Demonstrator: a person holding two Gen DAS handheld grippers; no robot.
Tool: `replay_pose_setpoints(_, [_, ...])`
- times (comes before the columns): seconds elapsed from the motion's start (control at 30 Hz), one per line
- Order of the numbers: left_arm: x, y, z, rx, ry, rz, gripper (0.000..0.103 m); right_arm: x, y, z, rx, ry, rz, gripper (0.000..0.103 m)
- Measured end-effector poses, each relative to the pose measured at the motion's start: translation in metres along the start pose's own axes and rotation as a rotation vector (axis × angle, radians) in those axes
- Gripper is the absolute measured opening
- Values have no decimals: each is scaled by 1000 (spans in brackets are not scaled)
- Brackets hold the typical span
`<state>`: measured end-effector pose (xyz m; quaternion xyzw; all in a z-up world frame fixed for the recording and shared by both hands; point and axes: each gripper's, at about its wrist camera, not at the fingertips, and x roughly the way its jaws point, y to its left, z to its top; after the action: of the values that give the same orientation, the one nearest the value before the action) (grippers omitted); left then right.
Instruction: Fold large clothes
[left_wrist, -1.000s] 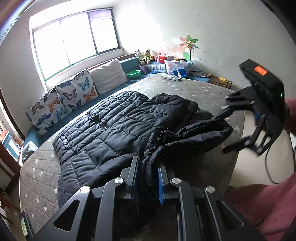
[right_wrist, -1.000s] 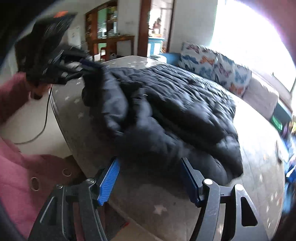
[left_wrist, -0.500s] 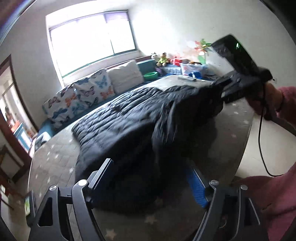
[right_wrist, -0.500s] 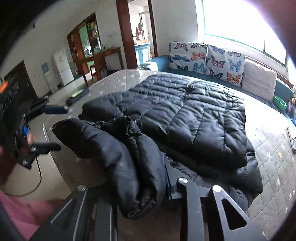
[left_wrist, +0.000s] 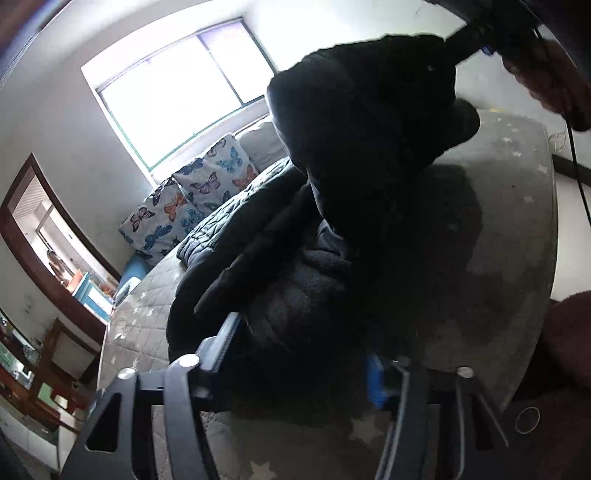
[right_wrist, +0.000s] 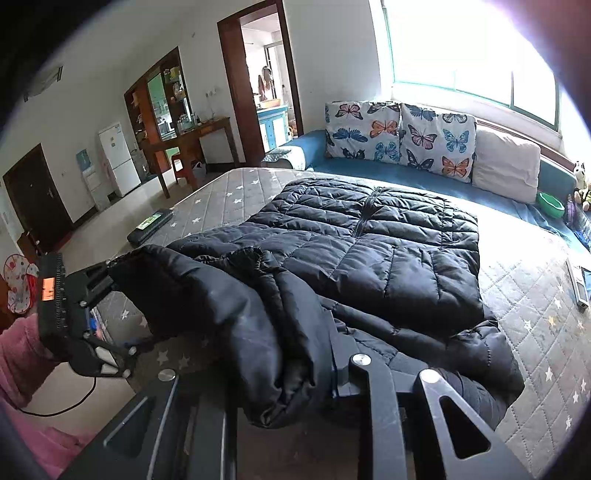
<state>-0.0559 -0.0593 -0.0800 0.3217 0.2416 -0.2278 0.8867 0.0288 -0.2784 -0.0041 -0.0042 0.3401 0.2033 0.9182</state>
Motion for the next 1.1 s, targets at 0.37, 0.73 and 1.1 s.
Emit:
replay_pose_setpoints(0.37, [-44,0,-12,-39,-59,-51,31,-32,12,-28,12,-72,24,20])
replay_pose_setpoints(0.73, [-153,-1,-54,-139,-88,-107,31,-91,65,-62,-127,-49,91,19])
replay_pose_setpoints(1.1, [-137,60,1,-210,-103,-22,31,-69,42,11,-134,-98,89,19])
